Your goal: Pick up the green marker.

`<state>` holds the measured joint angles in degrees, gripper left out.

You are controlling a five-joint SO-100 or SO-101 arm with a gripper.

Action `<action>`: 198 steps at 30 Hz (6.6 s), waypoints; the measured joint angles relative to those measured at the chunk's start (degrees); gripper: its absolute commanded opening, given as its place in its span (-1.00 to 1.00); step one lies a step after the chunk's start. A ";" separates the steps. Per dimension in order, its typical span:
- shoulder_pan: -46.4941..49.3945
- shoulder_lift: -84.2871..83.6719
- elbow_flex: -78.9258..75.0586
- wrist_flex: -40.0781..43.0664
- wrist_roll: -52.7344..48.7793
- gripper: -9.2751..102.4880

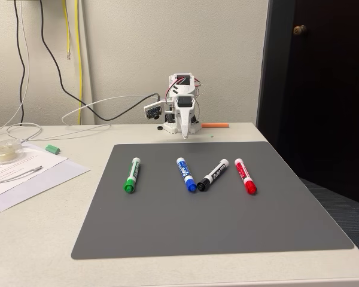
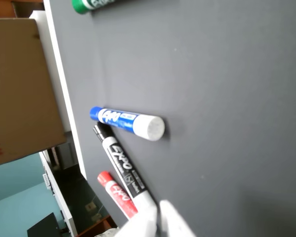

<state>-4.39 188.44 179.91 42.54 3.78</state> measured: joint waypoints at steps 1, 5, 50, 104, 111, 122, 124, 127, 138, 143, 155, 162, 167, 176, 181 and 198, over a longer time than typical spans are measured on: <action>0.00 0.00 0.00 0.00 0.00 -0.83; 0.00 0.00 0.00 0.00 0.00 -0.83; 0.00 0.09 0.00 -5.27 -4.13 -0.83; 22.41 -121.55 -116.72 15.12 -96.06 -0.39; 22.41 -125.77 -116.81 19.25 -102.04 -0.31; 22.24 -130.69 -116.81 17.58 -106.00 -0.20; 22.32 -131.40 -116.81 16.52 -106.96 -0.18; 22.76 -132.45 -116.81 15.21 -108.02 -0.16; 25.66 -133.59 -116.81 13.97 -112.32 -0.17; 26.81 -133.68 -116.81 15.12 -112.85 -0.17; 25.22 -135.70 -118.39 16.35 -112.41 -0.24; 25.14 -137.02 -118.92 16.35 -112.41 -0.26; 24.96 -137.55 -118.92 16.52 -112.24 -0.34; 23.55 -137.64 -119.09 17.31 -111.88 -0.49; 23.47 -137.81 -119.09 17.58 -111.36 -0.54; 22.85 -138.52 -119.88 17.67 -109.16 -0.74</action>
<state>18.46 49.92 60.03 60.21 -105.38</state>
